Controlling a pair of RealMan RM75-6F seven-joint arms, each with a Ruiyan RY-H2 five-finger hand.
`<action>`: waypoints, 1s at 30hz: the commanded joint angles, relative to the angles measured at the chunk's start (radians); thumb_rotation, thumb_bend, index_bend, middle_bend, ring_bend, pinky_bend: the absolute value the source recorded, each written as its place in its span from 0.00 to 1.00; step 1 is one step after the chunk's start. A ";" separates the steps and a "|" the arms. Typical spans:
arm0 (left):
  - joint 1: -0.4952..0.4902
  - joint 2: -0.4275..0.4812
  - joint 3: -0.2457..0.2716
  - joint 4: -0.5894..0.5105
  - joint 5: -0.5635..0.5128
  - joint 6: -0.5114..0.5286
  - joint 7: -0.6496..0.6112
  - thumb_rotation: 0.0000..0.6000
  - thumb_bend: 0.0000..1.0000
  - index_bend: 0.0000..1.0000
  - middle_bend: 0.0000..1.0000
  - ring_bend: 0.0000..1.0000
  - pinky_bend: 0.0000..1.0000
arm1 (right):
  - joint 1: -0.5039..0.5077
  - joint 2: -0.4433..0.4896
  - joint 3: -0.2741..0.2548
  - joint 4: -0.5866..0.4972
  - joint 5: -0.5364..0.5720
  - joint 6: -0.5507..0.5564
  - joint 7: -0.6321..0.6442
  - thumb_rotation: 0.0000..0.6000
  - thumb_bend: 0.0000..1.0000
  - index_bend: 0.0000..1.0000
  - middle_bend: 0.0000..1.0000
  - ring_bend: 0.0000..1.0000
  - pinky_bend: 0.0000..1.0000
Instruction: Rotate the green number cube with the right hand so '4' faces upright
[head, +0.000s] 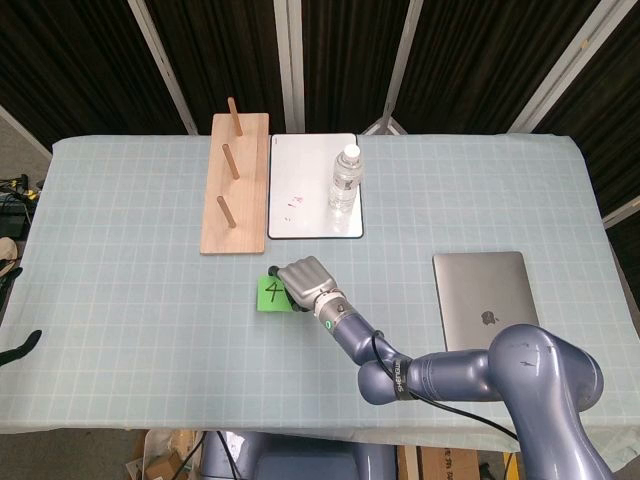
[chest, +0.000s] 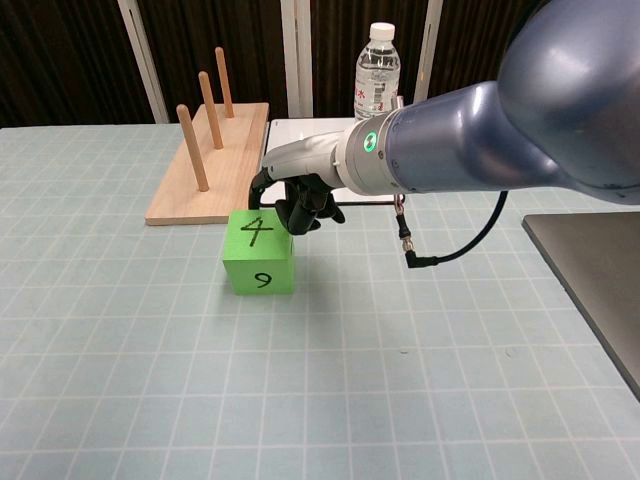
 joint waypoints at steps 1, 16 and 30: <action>0.000 0.000 0.000 0.001 -0.001 0.000 0.000 1.00 0.31 0.12 0.00 0.00 0.00 | -0.001 -0.003 0.004 -0.003 0.000 0.016 -0.006 1.00 0.87 0.23 0.84 0.81 0.67; -0.003 0.000 -0.002 0.000 -0.005 -0.005 0.001 1.00 0.31 0.12 0.00 0.00 0.00 | -0.090 0.146 0.048 -0.170 0.025 0.230 -0.050 1.00 0.81 0.16 0.47 0.52 0.55; 0.004 -0.015 0.004 -0.005 0.005 0.013 0.030 1.00 0.31 0.12 0.00 0.00 0.00 | -0.371 0.585 -0.060 -0.464 -0.122 0.405 0.034 1.00 0.56 0.09 0.07 0.12 0.27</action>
